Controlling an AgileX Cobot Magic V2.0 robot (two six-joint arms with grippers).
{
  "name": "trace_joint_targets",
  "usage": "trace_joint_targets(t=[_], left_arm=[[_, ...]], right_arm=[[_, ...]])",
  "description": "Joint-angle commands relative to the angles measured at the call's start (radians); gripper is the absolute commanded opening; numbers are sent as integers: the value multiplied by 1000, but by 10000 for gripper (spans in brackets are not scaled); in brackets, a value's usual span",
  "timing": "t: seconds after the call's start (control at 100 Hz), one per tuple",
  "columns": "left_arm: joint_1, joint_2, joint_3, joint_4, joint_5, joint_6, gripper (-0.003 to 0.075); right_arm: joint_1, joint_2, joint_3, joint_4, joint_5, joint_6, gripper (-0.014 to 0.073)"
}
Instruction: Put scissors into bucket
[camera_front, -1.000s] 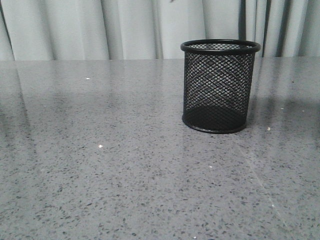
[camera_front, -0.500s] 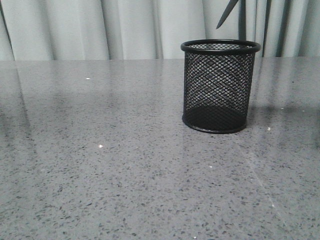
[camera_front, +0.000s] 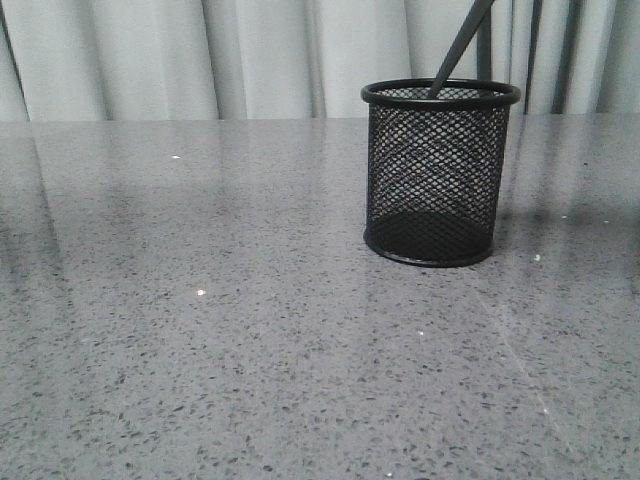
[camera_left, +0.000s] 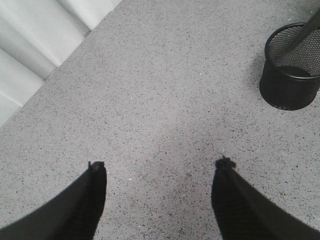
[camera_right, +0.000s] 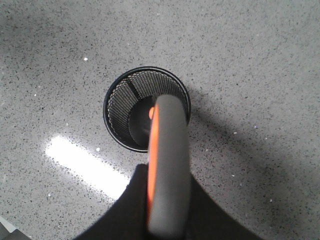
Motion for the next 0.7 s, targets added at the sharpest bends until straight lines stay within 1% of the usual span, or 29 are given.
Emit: trace_joint_targets(t=[0.0, 0.18, 0.33, 0.69], left_arm=[[3, -27, -33, -44, -51, -12, 419], [3, -25, -33, -44, -53, -12, 419], [3, -25, -33, -44, -55, -12, 419], [3, -25, -33, -44, -59, -12, 419]], right_arm=[[-3, 4, -30, 33, 26, -2, -42], [40, 51, -30, 39, 26, -2, -42], [78, 91, -30, 0, 26, -1, -42], [78, 115, -30, -28, 26, -1, -43]])
